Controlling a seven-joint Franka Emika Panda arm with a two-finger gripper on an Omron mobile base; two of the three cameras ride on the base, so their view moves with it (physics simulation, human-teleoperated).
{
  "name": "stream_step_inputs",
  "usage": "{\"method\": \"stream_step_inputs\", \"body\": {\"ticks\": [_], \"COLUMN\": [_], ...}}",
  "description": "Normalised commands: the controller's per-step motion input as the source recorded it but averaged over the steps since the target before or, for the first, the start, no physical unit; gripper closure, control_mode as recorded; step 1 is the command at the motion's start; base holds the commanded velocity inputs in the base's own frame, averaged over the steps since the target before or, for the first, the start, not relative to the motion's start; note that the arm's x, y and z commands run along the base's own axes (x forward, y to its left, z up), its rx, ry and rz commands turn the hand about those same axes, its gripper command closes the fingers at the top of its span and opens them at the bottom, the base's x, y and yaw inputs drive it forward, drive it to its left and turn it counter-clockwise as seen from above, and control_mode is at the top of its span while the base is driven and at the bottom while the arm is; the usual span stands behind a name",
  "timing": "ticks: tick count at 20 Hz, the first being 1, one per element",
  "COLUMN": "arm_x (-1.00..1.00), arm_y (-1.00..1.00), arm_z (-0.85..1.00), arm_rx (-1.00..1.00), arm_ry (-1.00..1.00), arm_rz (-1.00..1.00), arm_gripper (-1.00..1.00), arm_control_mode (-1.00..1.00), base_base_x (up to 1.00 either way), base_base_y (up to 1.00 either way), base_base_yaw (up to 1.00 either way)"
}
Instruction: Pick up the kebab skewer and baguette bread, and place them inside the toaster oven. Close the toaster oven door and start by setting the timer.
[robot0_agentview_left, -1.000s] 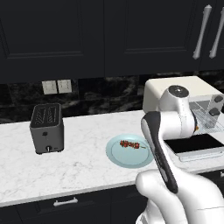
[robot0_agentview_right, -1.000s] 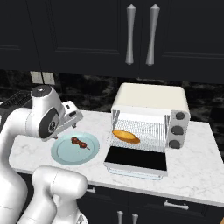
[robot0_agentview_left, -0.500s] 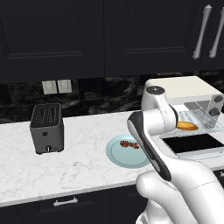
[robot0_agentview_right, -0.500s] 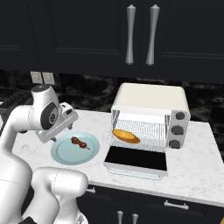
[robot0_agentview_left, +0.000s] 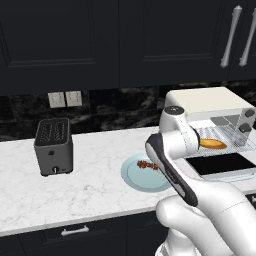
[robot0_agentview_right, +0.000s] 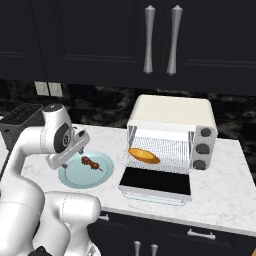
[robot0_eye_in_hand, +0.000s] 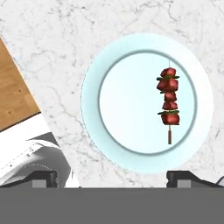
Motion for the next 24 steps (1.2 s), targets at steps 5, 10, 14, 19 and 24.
{"method": "stream_step_inputs", "body": {"ticks": [5, 10, 14, 19, 24], "arm_x": [0.03, 0.21, 0.33, 0.24, 0.29], "arm_y": [-0.25, -0.29, 0.00, 0.01, -0.03], "arm_z": [-0.35, -0.28, -0.34, -0.28, -0.06], "arm_rx": [-0.02, -0.01, 0.00, 0.00, 0.00], "arm_ry": [0.03, 0.01, 0.00, 0.00, 0.00], "arm_rz": [0.00, 0.00, 0.00, 0.00, 0.00], "arm_gripper": [-1.00, -1.00, -1.00, -1.00, -1.00], "arm_control_mode": [-1.00, -1.00, -1.00, -1.00, -1.00], "base_base_x": [0.00, 0.00, 0.00, 0.00, 0.00], "base_base_y": [0.00, 0.00, 0.00, 0.00, 0.00], "base_base_yaw": [0.00, 0.00, 0.00, 0.00, 0.00]}}
